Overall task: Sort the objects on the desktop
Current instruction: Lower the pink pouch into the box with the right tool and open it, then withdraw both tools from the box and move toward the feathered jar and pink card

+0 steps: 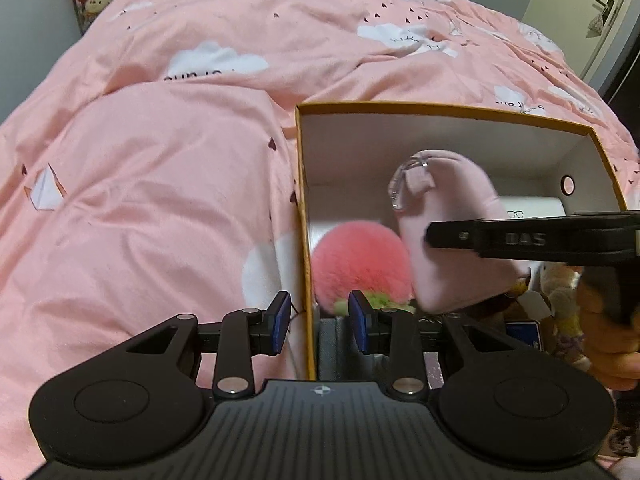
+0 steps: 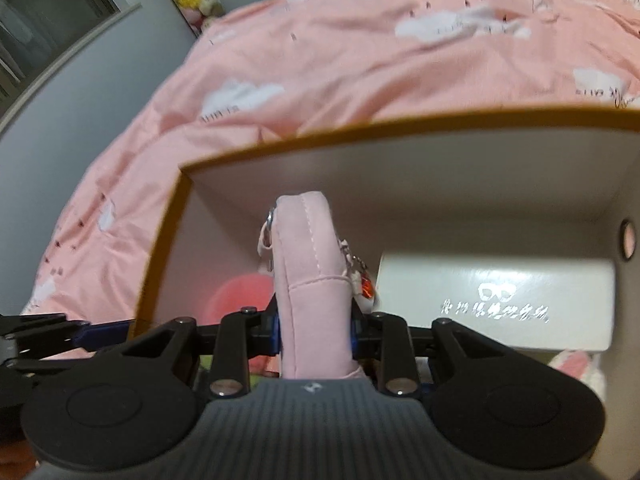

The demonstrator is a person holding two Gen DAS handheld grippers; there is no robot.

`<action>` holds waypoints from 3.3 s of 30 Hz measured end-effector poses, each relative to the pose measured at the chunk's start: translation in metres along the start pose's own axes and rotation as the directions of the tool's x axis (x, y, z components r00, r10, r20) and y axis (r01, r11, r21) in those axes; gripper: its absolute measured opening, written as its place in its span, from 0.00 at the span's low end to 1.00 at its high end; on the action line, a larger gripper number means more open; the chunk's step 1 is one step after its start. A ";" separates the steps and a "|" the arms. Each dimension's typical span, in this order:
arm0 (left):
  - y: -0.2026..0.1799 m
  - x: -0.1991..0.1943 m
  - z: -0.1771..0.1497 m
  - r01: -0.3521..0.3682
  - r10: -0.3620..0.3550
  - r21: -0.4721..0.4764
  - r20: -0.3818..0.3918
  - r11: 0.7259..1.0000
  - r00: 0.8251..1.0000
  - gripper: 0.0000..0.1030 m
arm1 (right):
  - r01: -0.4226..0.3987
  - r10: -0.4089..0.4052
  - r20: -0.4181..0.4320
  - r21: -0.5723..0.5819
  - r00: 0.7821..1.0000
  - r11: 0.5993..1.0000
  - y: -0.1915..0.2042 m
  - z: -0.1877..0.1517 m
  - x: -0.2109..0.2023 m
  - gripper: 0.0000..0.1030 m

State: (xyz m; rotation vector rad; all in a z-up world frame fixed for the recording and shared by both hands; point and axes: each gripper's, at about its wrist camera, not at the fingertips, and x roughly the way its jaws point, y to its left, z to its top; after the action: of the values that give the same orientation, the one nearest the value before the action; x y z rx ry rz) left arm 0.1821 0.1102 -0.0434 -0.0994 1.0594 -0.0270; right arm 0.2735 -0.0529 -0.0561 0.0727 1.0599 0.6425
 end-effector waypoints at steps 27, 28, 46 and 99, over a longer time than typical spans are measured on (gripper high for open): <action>-0.003 -0.002 -0.006 0.029 -0.029 -0.006 0.010 1.000 1.000 0.35 | 0.070 -0.068 0.016 -0.138 0.998 0.988 -0.011 -0.009 -0.028 0.49; -0.003 -0.003 -0.006 0.028 -0.028 -0.007 0.011 1.000 1.000 0.35 | 0.054 -0.053 0.010 -0.131 0.999 0.990 -0.010 -0.007 -0.025 0.40; -0.003 -0.004 -0.009 0.024 -0.024 -0.029 0.011 0.999 1.000 0.35 | -0.008 0.016 -0.142 0.054 0.990 0.999 -0.019 -0.009 0.015 0.28; -0.034 -0.048 -0.028 -0.159 0.159 -0.019 0.246 0.987 0.956 0.36 | 0.127 -0.109 0.081 -0.285 0.991 0.950 0.028 -0.024 -0.046 0.45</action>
State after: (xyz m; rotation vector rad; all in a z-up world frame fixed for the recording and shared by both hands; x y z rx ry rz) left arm 0.1348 0.0775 -0.0125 -0.0150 0.8154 0.1277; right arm 0.2265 -0.0602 -0.0220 -0.2229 0.8909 0.6761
